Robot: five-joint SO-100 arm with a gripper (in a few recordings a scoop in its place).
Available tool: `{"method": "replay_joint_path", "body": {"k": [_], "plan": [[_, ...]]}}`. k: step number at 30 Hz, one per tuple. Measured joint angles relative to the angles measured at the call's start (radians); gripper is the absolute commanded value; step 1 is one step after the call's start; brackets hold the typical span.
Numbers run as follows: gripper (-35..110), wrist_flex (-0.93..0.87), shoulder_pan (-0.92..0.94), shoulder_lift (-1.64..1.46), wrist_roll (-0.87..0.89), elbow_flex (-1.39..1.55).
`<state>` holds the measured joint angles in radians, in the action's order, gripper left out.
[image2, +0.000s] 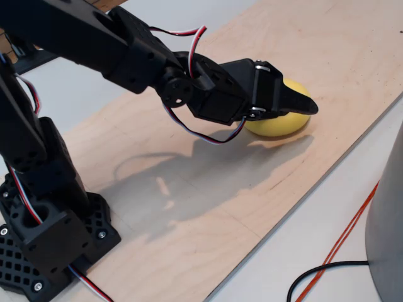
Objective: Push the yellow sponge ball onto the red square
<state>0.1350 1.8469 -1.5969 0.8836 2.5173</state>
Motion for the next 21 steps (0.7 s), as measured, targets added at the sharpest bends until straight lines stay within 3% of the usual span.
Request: {"method": "replay_joint_path", "body": {"k": [21], "plan": [[19, -0.003, -0.133, 0.000, 0.054, -0.012]]}}
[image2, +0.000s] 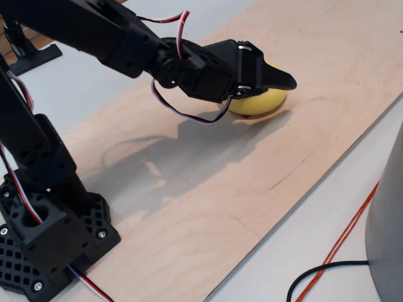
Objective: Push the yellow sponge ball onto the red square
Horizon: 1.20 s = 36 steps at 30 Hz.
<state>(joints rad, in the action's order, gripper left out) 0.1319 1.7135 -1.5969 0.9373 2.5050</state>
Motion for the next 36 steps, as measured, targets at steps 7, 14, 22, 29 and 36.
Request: {"method": "replay_joint_path", "body": {"k": [7, 14, 22, 29, 36], "plan": [[18, 0.005, 0.000, 0.000, -0.008, 0.000], [18, 0.014, 0.005, 0.006, -0.044, 0.000], [18, 0.038, 0.026, 0.021, -0.092, 0.000], [18, 0.038, 0.037, 0.018, -0.109, 0.000], [18, 0.034, 0.044, -0.017, -0.126, 0.021]]}}
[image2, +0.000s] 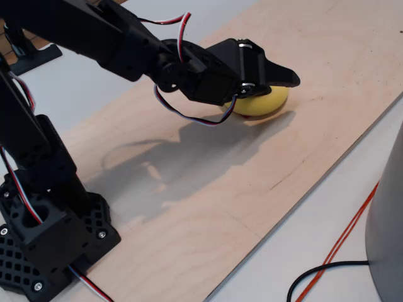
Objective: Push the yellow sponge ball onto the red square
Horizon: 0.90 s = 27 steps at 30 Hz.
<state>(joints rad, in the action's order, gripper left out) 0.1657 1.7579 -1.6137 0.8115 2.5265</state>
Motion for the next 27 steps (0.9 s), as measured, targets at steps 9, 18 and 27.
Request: {"method": "replay_joint_path", "body": {"k": [9, 18, 27], "plan": [[18, 0.000, 0.006, -0.043, -0.017, 0.021], [18, -0.002, 0.005, -0.153, -0.071, 0.087], [19, -0.002, 0.015, -0.276, -0.167, 0.126]]}}
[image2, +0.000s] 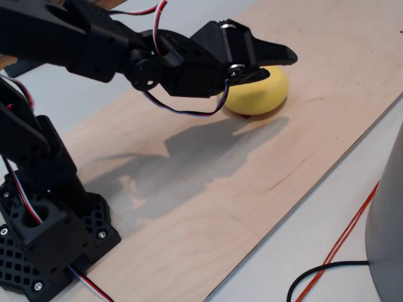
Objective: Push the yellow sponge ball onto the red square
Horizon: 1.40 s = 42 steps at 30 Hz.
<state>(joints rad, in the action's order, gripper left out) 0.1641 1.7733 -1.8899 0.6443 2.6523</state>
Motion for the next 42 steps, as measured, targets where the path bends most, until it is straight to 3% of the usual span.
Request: {"method": "replay_joint_path", "body": {"k": [6, 15, 21, 26, 31, 34, 36, 37, 42], "plan": [[20, 0.000, -0.011, -0.143, -0.164, 0.000], [19, 0.000, -0.232, -0.253, -0.520, -0.106], [18, 0.081, -0.264, -0.238, -0.581, -0.127], [40, 0.144, -0.259, -0.219, -0.612, -0.127], [42, 0.209, -0.239, -0.170, -0.626, -0.130], [37, 0.218, -0.225, -0.169, -0.626, -0.135], [4, 0.218, -0.225, -0.167, -0.634, -0.137], [0, 0.218, -0.227, -0.169, -0.638, -0.149], [-1, 0.127, -0.172, -0.149, -0.577, -0.244]]}}
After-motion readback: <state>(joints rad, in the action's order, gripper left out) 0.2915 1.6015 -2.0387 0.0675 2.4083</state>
